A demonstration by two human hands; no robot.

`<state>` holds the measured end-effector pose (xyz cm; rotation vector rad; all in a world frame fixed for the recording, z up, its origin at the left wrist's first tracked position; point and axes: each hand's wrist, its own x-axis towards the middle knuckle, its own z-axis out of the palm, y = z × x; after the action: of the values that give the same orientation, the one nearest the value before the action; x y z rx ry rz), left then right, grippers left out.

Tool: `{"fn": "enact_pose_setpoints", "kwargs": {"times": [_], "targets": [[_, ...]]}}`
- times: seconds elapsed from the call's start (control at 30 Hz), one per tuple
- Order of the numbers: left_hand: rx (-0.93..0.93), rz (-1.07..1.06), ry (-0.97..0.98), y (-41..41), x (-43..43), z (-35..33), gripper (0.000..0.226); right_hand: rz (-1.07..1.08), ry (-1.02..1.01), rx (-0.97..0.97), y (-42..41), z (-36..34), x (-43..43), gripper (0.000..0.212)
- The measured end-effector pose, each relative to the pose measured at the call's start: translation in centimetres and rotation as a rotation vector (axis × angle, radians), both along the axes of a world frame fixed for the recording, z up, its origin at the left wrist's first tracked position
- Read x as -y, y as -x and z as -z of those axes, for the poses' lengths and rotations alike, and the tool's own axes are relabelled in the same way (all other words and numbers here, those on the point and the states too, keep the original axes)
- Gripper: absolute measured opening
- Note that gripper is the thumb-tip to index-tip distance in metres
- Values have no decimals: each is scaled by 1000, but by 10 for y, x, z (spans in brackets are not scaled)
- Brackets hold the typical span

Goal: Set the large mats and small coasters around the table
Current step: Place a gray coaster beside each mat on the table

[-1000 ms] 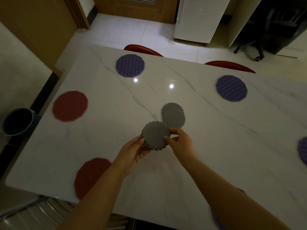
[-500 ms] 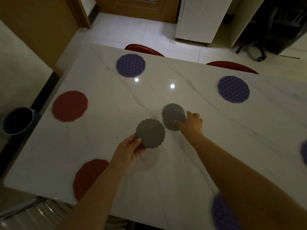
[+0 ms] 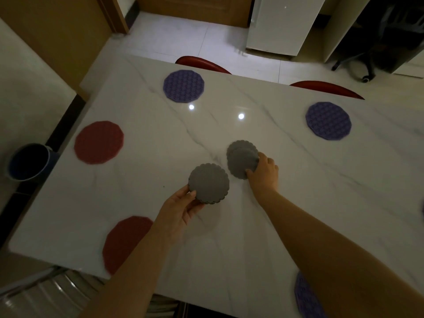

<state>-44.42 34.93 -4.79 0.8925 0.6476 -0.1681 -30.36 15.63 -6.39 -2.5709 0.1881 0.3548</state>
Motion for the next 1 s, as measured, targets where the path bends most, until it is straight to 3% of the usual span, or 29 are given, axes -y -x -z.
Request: {"fn": "enact_pose_setpoints", "kwargs": {"times": [0.2, 0.37, 0.53, 0.77, 1.0], "targets": [[-13, 11, -19, 1, 5, 0, 34, 93, 24, -71, -10, -5, -5, 67], [-11, 3, -11, 0, 8, -2, 35, 32, 85, 26, -5, -4, -2, 57], [-13, -12, -4, -3, 7, -1, 33, 217, -266, 46, 2, -19, 11, 21], [-20, -4, 11, -11, 12, -5, 31, 289, -744, 34, 7, -72, 29, 6], [7, 84, -9, -19, 28, -13, 30, 219, -878, -247, 35, -70, 15, 6]]}}
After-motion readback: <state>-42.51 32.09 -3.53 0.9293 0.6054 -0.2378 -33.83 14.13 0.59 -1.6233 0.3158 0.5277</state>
